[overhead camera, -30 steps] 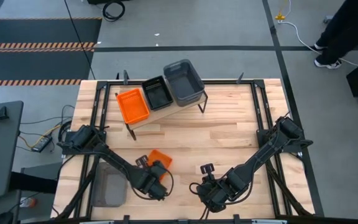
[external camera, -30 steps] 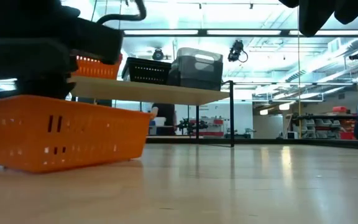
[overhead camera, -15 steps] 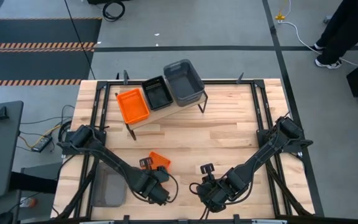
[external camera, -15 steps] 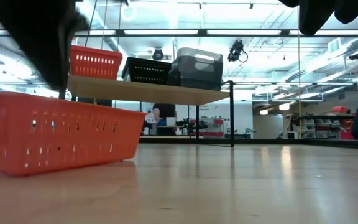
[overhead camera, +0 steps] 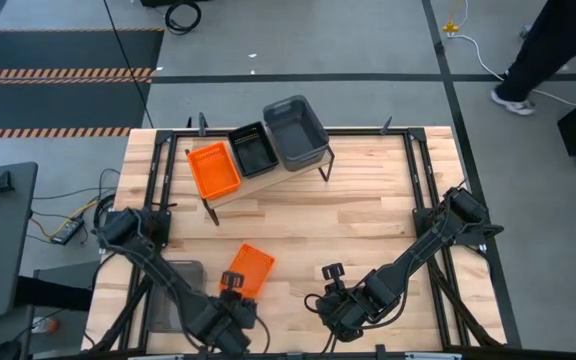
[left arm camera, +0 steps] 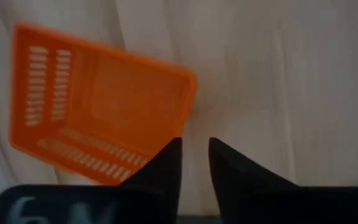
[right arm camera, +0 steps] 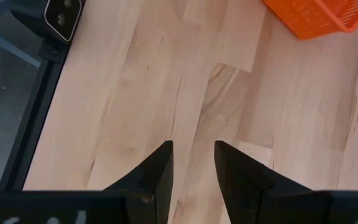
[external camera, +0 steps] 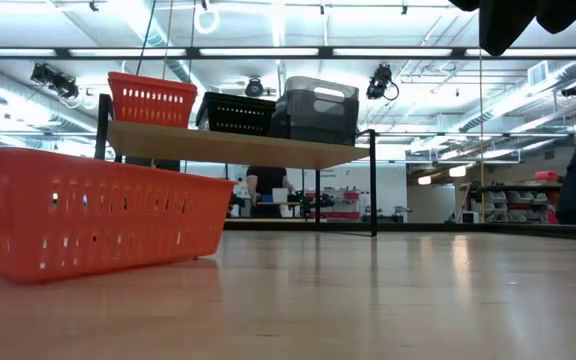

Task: Stack baskets on shelf by color
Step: Stack the orange bin on top of the orange bin on the shelf

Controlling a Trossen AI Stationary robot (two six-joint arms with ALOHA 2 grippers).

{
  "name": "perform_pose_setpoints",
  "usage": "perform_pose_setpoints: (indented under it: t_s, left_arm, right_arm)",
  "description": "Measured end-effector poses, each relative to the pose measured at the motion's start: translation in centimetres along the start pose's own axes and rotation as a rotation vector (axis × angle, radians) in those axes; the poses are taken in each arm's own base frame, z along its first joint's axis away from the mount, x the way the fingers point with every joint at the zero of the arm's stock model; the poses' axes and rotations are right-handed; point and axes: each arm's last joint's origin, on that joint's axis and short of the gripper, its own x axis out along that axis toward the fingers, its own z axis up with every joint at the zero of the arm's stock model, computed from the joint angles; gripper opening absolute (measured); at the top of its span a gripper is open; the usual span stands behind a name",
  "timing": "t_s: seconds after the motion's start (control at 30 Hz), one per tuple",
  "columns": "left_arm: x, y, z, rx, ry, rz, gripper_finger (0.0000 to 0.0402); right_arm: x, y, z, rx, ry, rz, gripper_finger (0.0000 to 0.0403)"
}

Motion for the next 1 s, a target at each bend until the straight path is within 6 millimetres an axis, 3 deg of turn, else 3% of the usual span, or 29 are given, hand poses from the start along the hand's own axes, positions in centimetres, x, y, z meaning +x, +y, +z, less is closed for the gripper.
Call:
perform_pose_setpoints:
  t_s: [0.2,0.43,0.73,1.0]
  left_arm:
    - [1.8,-0.7,-1.6,-0.006,0.049,0.032,0.0160]
    - [2.3,0.0,-1.4,-0.018,0.026,0.093,0.0218]
    - [3.7,-0.1,-1.0,-0.029,0.090,0.032,0.0212]
    - [5.7,-0.4,-1.0,0.043,0.111,0.117,0.0180]
  right_arm:
    - [0.0,0.0,0.0,0.001,-0.002,0.001,0.0123]
    - [0.0,0.0,0.0,0.001,-0.002,0.001,0.0123]
    - [0.0,0.0,0.1,0.002,-0.009,0.003,0.0123]
    - [0.0,0.1,0.2,0.006,-0.019,0.007,0.0123]
